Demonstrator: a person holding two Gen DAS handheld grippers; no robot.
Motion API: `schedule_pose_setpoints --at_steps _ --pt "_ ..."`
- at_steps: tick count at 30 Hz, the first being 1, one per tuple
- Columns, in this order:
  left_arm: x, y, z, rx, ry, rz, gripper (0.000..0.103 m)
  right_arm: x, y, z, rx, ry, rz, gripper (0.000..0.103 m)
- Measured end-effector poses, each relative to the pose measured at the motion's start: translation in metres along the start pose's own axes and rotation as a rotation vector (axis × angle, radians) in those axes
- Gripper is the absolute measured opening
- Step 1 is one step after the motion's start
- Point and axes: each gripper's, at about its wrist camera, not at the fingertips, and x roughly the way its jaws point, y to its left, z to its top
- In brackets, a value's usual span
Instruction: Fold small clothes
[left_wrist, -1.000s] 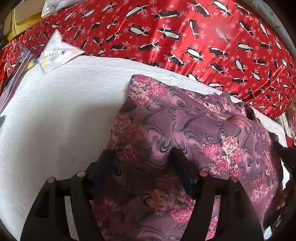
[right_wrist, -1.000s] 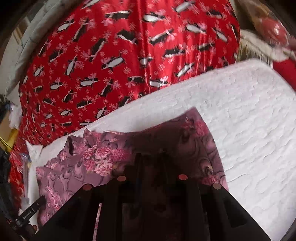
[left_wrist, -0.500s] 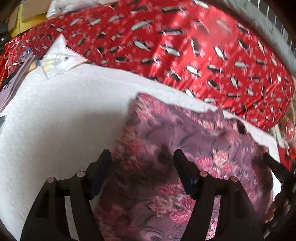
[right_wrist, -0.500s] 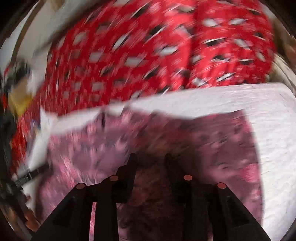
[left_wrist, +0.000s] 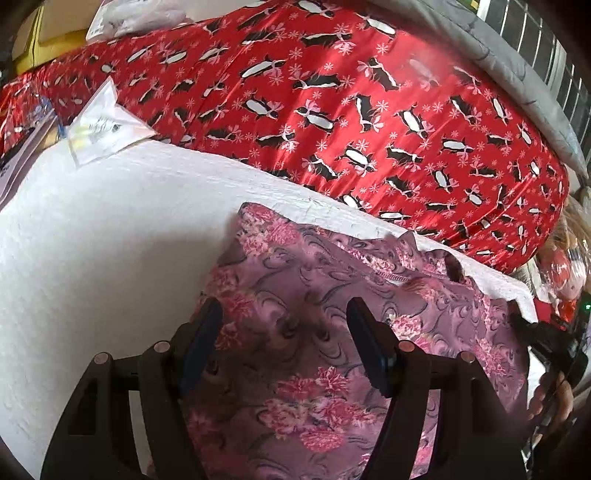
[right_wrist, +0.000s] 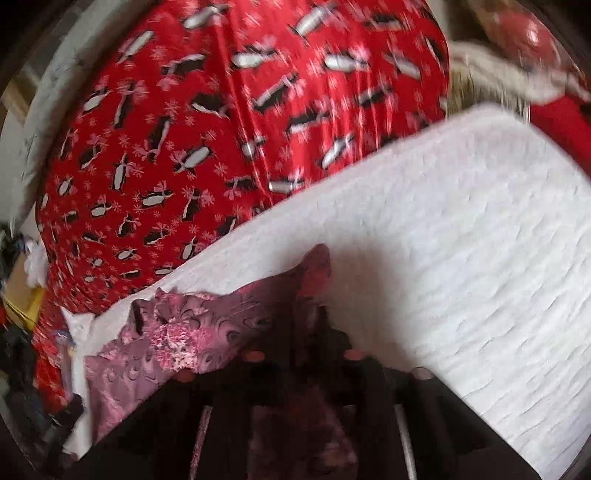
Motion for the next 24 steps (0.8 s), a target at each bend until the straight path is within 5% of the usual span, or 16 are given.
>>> schedule_pose_setpoints --at_steps 4,6,8,11,13,17,20,24 --pt "0.019 0.001 -0.005 0.041 0.061 0.141 0.069 -0.014 -0.016 0.004 0.079 -0.058 0.049 0.008" --pt "0.031 0.005 -0.009 0.051 0.104 0.194 0.076 -0.002 -0.024 0.000 0.114 -0.009 0.019 0.008" --pt "0.027 0.017 -0.007 -0.027 0.112 0.132 0.076 0.004 -0.020 -0.004 0.080 0.014 -0.033 0.012" --pt "0.011 0.016 0.002 -0.073 0.091 0.036 0.075 -0.020 0.005 -0.004 0.022 -0.094 -0.164 0.020" --pt "-0.002 -0.001 0.006 -0.061 0.057 -0.049 0.075 -0.036 0.025 -0.009 -0.007 -0.168 -0.037 0.020" --pt "0.022 -0.041 0.025 -0.032 0.141 -0.208 0.075 -0.015 0.076 -0.022 -0.099 -0.045 0.140 0.018" --pt "0.054 -0.051 0.034 -0.001 0.192 -0.176 0.075 0.007 0.107 -0.036 -0.135 0.040 0.208 0.017" --pt "0.076 -0.047 0.034 0.078 0.197 -0.096 0.068 0.026 0.102 -0.036 -0.132 0.062 0.151 0.010"
